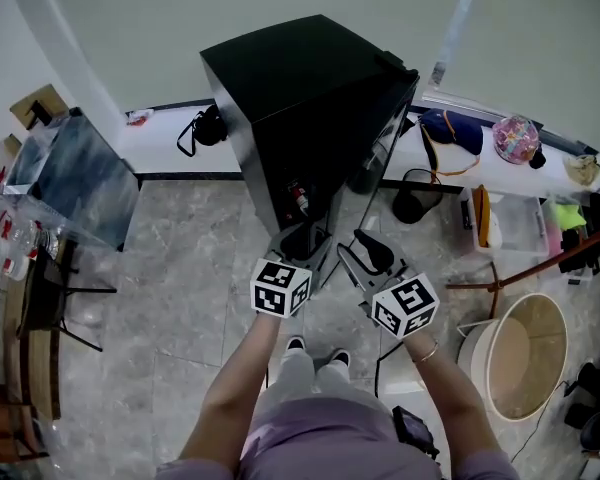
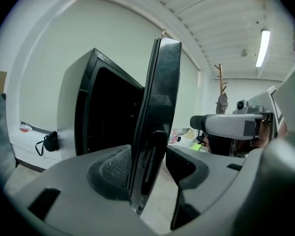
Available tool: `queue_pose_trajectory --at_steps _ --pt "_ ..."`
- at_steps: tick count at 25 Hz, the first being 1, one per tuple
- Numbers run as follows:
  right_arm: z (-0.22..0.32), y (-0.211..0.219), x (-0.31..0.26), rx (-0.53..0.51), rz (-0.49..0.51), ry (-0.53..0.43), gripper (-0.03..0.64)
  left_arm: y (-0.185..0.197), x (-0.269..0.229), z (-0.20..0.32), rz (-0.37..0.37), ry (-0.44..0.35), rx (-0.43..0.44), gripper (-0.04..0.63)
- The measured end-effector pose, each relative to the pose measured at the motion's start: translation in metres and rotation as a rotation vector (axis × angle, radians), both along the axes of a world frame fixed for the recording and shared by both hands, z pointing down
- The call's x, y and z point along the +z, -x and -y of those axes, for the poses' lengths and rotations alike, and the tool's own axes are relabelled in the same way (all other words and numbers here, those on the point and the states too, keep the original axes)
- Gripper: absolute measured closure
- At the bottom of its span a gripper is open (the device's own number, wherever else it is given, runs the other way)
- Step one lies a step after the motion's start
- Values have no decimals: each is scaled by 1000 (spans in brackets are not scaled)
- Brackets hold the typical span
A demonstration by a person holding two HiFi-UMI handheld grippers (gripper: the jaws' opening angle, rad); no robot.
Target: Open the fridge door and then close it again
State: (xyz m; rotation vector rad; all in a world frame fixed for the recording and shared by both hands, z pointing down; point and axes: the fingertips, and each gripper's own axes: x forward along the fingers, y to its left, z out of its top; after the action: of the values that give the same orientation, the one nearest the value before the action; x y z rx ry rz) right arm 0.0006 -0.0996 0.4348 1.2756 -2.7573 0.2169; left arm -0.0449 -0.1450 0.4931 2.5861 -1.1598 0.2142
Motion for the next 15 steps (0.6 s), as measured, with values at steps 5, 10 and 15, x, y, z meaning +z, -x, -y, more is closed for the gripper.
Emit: queue_pose_trajectory --at_steps 5,10,15 --pt "5 -13 10 59 13 31 460 14 1 11 -8 2 -24 383" --pt "9 -18 17 92 20 51 466 28 2 22 -13 2 -52 379" --pt "13 -17 21 117 25 64 468 41 3 34 -24 13 -83 362"
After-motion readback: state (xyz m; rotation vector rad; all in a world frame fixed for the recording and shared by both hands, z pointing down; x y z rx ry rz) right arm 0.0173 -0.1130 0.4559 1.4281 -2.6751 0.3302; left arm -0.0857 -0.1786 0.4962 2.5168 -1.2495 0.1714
